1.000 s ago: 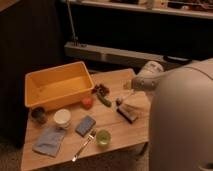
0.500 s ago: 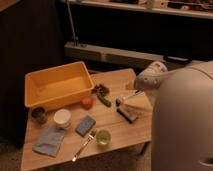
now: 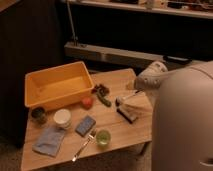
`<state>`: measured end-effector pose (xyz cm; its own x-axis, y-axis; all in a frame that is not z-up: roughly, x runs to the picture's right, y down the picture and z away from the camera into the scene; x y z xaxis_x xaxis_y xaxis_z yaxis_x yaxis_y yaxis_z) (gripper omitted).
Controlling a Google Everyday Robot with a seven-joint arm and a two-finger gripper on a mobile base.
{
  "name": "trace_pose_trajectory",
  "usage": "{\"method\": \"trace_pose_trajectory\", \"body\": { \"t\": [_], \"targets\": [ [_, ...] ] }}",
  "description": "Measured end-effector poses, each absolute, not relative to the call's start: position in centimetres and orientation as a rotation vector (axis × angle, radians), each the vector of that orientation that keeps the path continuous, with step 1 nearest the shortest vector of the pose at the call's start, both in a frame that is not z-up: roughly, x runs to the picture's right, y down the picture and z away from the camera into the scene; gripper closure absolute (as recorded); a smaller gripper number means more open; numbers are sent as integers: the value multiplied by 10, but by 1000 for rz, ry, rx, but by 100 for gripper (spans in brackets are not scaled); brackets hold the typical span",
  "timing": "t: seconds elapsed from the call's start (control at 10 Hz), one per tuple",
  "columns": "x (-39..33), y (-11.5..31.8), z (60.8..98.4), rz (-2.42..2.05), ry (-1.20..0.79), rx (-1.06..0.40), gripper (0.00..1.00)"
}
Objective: Place brush in table surface
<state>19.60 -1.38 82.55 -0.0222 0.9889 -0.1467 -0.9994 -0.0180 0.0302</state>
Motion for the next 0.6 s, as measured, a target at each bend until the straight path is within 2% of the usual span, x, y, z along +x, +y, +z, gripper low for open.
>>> {"method": "trace_pose_trajectory", "body": {
  "t": [0.3,0.6],
  "targets": [
    [196,-34,801,1590,139,-94,20],
    [197,-69,759,1592,139,-93,20]
  ]
}}
